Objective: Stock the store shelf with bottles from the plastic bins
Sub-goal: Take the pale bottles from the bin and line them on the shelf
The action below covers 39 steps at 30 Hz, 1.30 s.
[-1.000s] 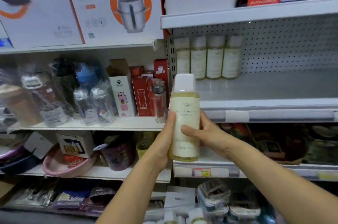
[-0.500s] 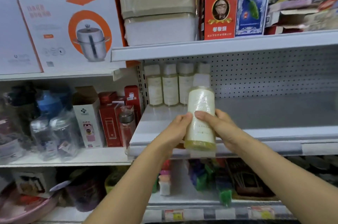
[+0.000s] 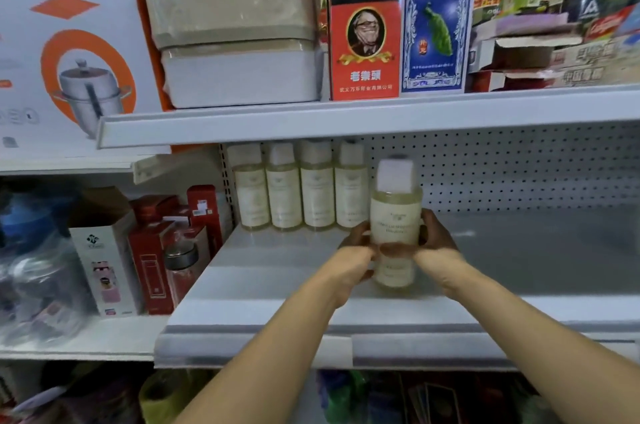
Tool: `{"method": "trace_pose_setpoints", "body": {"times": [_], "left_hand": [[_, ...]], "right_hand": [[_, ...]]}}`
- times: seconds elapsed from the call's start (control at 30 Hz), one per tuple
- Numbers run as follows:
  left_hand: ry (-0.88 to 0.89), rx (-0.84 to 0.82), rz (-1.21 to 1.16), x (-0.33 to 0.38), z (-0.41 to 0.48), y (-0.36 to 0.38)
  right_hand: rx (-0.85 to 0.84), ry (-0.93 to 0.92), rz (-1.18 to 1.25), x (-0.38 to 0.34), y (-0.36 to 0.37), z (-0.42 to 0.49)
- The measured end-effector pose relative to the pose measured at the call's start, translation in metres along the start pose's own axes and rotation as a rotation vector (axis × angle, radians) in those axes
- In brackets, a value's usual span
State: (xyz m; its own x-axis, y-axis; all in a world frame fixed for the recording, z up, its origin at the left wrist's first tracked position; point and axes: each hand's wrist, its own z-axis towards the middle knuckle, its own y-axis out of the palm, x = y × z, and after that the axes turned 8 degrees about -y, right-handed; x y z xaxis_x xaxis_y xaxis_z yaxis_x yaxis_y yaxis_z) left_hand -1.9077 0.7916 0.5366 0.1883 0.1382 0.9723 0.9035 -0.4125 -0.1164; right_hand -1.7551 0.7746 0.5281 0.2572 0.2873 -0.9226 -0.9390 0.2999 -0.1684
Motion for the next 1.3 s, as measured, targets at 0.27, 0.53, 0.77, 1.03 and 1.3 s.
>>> {"method": "trace_pose_setpoints", "body": {"times": [0.27,0.53,0.77,1.03,1.3], "left_hand": [[0.007,0.052,-0.004,0.007,0.06,0.021],[-0.075,0.207,0.047,0.02,0.109,0.03],[-0.084,0.23,0.053,0.016,0.146,0.033],[-0.11,0.23,0.035,0.01,0.175,0.028],[-0.122,0.245,-0.028,0.012,0.177,0.027]], "right_hand": [[-0.057,-0.022,-0.021,0.039,-0.011,0.067],[0.003,0.002,-0.112,0.064,-0.002,0.129],[-0.002,0.02,-0.176,0.079,-0.001,0.164],[-0.032,0.058,-0.21,0.082,-0.001,0.183],[-0.084,0.082,-0.267,0.078,-0.003,0.175]]}}
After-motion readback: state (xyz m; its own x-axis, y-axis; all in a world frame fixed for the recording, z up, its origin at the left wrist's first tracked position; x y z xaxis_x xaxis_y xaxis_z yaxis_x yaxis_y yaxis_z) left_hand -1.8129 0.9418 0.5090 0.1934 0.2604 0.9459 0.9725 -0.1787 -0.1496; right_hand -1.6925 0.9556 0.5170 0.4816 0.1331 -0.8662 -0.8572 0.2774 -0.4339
